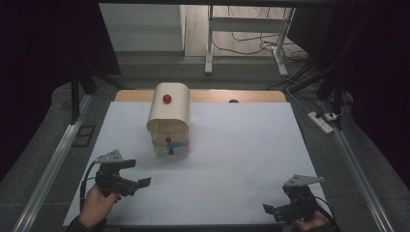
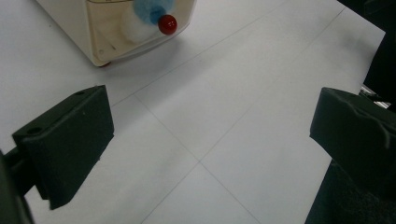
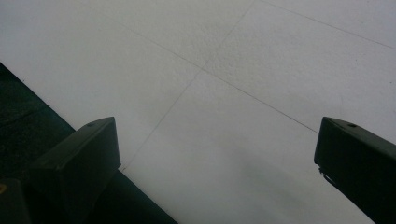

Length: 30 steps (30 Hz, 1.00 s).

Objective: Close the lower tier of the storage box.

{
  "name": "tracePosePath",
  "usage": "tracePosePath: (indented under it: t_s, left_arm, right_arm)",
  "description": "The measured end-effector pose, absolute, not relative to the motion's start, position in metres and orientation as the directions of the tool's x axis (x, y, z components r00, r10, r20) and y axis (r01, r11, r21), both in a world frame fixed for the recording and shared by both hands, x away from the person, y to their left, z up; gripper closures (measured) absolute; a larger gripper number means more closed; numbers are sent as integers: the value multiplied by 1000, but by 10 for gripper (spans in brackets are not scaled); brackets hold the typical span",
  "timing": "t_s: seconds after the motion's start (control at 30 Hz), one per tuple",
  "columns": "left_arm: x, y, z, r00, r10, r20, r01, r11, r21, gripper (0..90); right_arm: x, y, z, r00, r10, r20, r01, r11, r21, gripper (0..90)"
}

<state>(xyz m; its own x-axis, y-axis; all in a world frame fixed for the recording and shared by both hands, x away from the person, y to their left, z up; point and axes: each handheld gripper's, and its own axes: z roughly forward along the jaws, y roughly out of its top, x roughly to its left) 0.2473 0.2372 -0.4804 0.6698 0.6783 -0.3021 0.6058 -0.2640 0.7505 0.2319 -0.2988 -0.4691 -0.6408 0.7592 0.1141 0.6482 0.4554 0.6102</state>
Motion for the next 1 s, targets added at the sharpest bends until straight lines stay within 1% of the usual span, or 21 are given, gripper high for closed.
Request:
tracePosePath:
  t_s: [1.0]
  left_arm:
    - [223,261,-482,629,713,-310,625,-227,746,0]
  right_arm:
    - [232,-299,-469,-641,759,114,648,456,610,0]
